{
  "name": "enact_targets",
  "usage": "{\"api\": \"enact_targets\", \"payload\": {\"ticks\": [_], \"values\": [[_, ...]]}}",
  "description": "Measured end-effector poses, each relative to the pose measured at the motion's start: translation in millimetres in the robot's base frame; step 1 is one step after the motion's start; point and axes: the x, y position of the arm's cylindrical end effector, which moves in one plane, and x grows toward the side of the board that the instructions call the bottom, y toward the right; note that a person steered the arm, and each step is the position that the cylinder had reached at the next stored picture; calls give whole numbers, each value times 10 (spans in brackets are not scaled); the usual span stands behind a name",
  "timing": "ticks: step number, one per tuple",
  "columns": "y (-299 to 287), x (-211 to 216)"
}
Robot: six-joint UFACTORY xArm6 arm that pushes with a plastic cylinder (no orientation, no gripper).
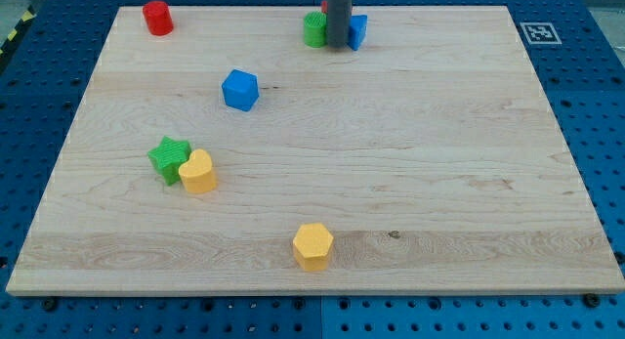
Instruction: Push the green circle into the red star
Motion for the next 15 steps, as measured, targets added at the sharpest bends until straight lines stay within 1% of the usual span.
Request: {"api": "enact_targets", "payload": {"ticks": [1, 3, 6, 7, 8, 9, 14, 15], "values": [[103, 10], [629, 125], [677, 224], [502, 817], [222, 1607], [197, 1973], [187, 2034], [7, 2034]]}}
